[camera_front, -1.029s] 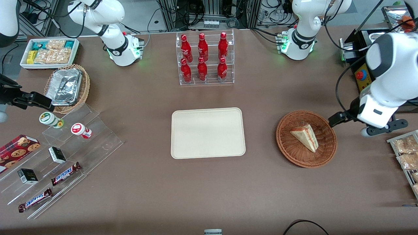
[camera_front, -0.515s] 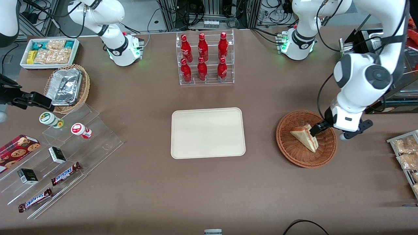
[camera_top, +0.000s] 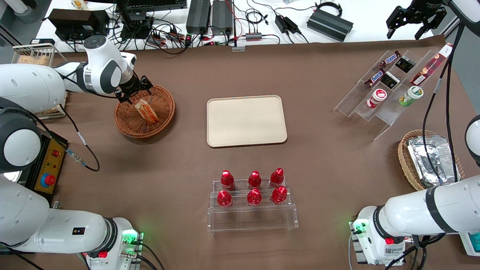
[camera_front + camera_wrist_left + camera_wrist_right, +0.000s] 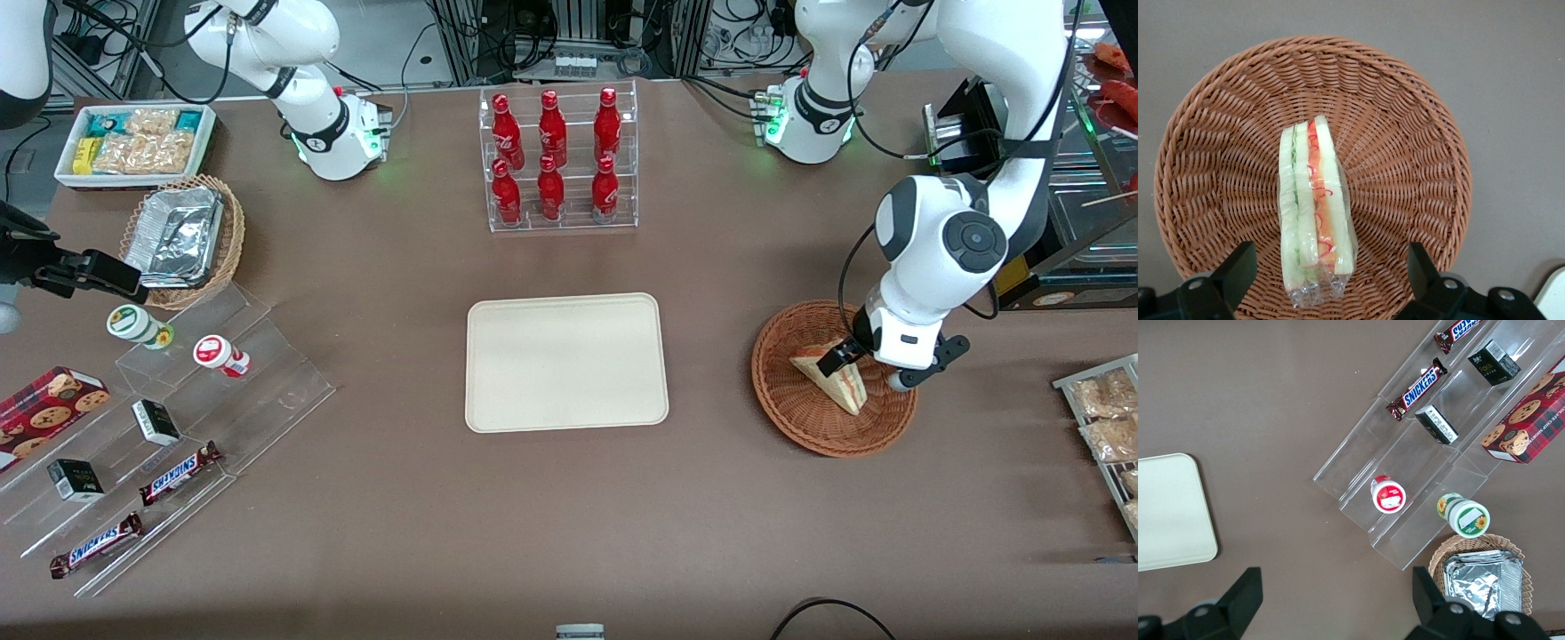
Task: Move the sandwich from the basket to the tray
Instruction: 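Lower the open left gripper around the sandwich and close it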
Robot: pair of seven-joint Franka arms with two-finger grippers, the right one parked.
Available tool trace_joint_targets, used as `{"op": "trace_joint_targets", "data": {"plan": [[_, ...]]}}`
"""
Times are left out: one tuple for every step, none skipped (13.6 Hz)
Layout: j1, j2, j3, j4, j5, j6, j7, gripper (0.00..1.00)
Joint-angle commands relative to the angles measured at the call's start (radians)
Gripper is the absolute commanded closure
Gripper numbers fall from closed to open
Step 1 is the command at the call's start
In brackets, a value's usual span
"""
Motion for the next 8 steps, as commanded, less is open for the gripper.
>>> {"op": "trace_joint_targets", "data": {"plan": [[-0.010,0.031,0.003,-0.010,-0.002,0.024,-0.025,0.00],[-0.010,0.037,0.004,-0.010,-0.002,0.024,-0.025,0.00],[-0.010,0.038,0.004,-0.010,-0.002,0.024,-0.025,0.00],[-0.010,0.039,0.004,-0.015,-0.002,0.024,-0.025,0.00],[-0.009,0.042,0.004,-0.027,-0.002,0.029,-0.026,0.00],[-0.009,0.053,0.004,-0.026,-0.002,0.039,-0.028,0.00],[-0.009,0.073,0.004,-0.026,-0.002,0.049,-0.033,0.00],[-0.009,0.083,0.004,-0.029,-0.002,0.069,-0.034,0.00]]}}
